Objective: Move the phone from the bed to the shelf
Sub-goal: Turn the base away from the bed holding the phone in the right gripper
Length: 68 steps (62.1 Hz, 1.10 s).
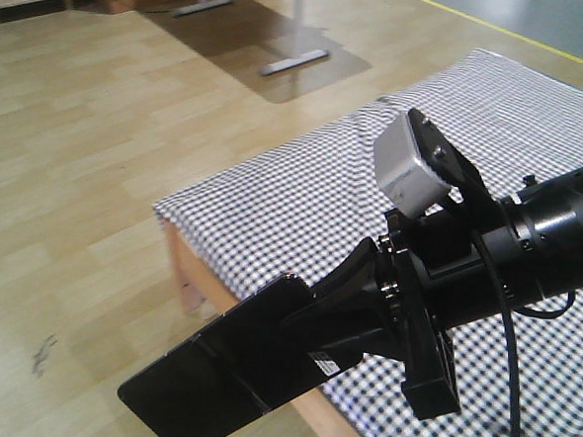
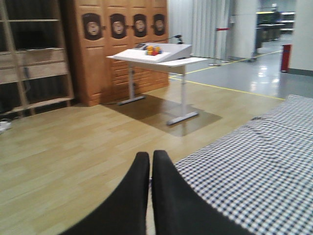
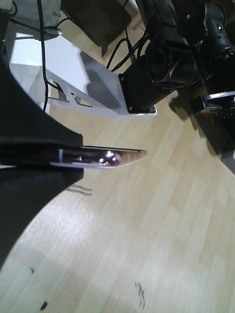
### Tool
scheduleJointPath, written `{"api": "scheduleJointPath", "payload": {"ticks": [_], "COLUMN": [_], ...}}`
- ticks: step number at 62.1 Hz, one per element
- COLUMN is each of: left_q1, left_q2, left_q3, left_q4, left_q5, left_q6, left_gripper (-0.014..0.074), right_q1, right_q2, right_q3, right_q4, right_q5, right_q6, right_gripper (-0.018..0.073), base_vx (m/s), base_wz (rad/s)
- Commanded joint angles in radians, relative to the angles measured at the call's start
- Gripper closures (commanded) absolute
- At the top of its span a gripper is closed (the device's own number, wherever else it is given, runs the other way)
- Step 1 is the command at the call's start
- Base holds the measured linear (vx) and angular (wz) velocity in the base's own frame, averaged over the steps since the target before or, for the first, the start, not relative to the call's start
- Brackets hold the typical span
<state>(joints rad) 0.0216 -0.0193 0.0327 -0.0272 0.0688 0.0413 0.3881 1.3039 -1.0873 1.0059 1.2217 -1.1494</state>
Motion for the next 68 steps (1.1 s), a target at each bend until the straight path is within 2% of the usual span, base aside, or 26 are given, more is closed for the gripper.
{"api": "scheduleJointPath", "payload": {"ticks": [1,68], "left_q1": [0.000,0.000], "left_q2": [-0.007,-0.007], "left_q3": [-0.025,-0.025], "left_q4": [-0.010,-0.010], "left_q5": [-0.075,-0.075], "left_q6": [-0.009,-0.009], "left_gripper": [0.0595,0.0595], "right_q1": [-0.001,-0.001], "right_q2": [-0.030,-0.030], "right_q3": [-0.026,-0.026], "right_q4": [0.082,0.082], "right_q5": [0.065,0.065], "right_q6": [-0.010,-0.010], "right_gripper": [0.0561,0.0561], "base_vx": [-0.14,-0.14], "base_wz": [0.56,0.54]}}
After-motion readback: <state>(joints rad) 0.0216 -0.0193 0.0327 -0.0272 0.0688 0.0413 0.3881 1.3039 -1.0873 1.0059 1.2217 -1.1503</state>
